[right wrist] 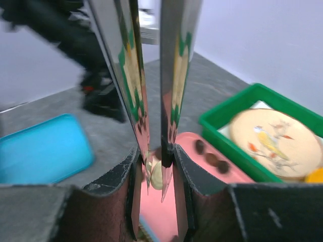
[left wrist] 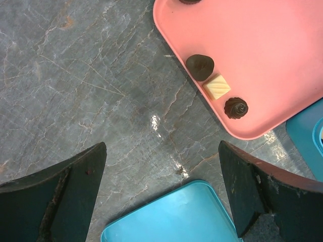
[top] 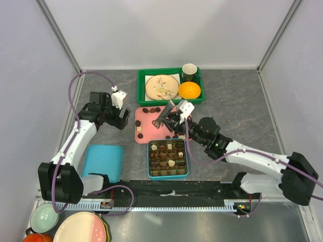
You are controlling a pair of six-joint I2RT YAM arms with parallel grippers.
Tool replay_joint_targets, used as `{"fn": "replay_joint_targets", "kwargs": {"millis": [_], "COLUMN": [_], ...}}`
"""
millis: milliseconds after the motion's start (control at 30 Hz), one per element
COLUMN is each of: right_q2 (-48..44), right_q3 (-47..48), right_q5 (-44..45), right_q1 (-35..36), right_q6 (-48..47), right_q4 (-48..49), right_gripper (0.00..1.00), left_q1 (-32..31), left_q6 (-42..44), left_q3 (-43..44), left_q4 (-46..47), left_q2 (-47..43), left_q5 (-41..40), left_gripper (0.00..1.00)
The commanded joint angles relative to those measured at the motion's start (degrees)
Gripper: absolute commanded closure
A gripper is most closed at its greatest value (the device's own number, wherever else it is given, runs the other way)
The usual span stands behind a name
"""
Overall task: Pack the chocolate
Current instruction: Pick up the fake chocolate from the plate, then place the fake chocolate in the packing box.
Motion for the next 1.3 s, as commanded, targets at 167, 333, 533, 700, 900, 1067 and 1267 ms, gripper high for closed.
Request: {"fn": "replay_joint_targets", "kwargs": {"millis": [167,333,533,700,900,1067,1267], "right_q2": [-10.16,-10.95,-9.90,-9.11,-7.61,-9.02,-10.43], "right_q3": [-2.39,-1.51,-2.13,-3.62,-3.45,-3.09,-2.30], "right_q5": [3.63,5.91,7.67,8.11,9.17,10.92,10.93], "right_q1": [17.82,25.20,29.34,29.87,29.79,29.87,29.87], "right_q6": [1.39,3.06,4.99,5.78,5.78,5.69,6.13], "right_q4": [-16.03,-20.61,-20.70,-18.68,-18.33,-18.59,-19.55], "right_gripper": [0.76,0.76,0.73,0.67,0.57,0.53,0.50], "left_q1": [0.29,0.29,0.29,0.29,0.29,0.11,-0.94], "left_q6": [0.65,0.21,0.21,0.21,-0.40,-1.02,-2.51], "left_q3": [-0.86,-0.51,-0.78,-0.34,0.72,1.42,4.75], "left_q4": [1.22,1.22,0.87,0.43,0.69,2.10,3.86], "left_q2": [0.34,0.52,-0.10,0.52,1.66,3.50,8.95], "left_q5": [1.40,2.10,2.02,1.58,1.67,1.84,2.02], "left_gripper": [0.01,0.01,0.01,0.01,0.01,0.01,0.01]}}
